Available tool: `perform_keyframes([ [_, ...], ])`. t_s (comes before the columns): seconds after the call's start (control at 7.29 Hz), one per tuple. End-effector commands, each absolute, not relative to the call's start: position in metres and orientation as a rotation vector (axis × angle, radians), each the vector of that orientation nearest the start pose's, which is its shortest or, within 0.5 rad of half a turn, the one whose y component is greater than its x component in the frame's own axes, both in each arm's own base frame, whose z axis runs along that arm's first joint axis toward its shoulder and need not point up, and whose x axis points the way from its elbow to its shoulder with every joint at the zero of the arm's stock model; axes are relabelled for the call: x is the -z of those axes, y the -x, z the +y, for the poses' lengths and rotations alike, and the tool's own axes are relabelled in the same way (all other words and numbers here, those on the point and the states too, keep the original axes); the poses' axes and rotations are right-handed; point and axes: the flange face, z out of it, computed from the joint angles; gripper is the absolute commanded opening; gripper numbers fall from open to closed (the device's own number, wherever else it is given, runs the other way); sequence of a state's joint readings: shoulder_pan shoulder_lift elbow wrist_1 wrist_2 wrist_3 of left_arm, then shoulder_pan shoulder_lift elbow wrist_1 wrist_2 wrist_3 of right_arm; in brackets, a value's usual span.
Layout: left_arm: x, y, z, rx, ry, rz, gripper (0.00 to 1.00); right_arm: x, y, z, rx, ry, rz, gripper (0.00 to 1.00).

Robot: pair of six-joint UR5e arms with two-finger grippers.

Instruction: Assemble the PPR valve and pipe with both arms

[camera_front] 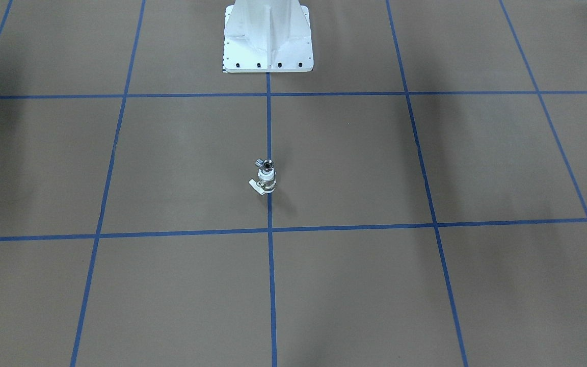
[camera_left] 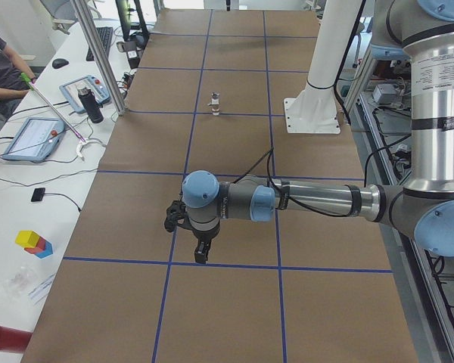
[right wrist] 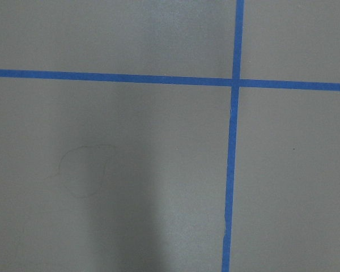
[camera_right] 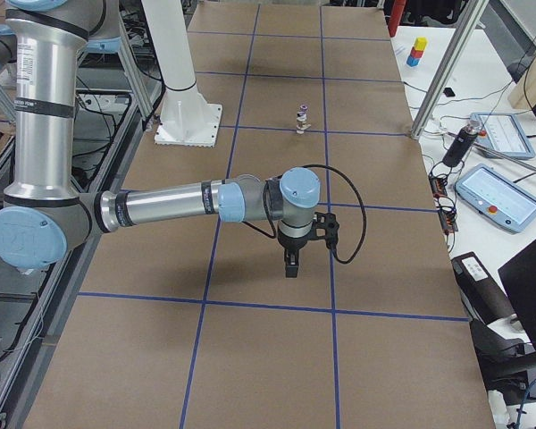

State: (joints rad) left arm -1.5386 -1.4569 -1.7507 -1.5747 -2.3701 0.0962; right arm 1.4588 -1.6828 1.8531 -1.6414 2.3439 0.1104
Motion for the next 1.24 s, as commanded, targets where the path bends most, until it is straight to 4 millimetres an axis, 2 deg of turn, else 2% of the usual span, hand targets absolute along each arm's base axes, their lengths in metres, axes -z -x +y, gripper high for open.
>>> perform_keyframes([
  [0.0,-0.619,0.047,-0.449,-0.125,-0.081,0.803,1.0,-0.579,-0.014,-0.45,0.04,-0.008,-0.778,0.99],
  [0.14,-0.62,0.047,-0.449,-0.102,-0.069,0.803,1.0,-0.579,-0.013,-0.45,0.04,-0.008,-0.78,0.99],
  [0.27,-0.618,0.047,-0.449,-0.007,-0.033,0.806,1.0,-0.579,-0.013,-0.45,0.04,-0.008,-0.78,0.99],
  [0.55,-0.618,0.047,-0.449,0.0,-0.032,0.806,1.0,-0.578,-0.013,-0.45,0.041,-0.009,-0.781,0.99],
  [0.69,-0.633,0.046,-0.449,0.006,-0.006,0.793,1.0,-0.578,-0.013,-0.45,0.041,-0.009,-0.781,0.99],
  [1.1,-0.631,0.046,-0.454,0.0,-0.022,0.784,1.0,-0.577,-0.013,-0.45,0.041,-0.01,-0.785,0.99],
])
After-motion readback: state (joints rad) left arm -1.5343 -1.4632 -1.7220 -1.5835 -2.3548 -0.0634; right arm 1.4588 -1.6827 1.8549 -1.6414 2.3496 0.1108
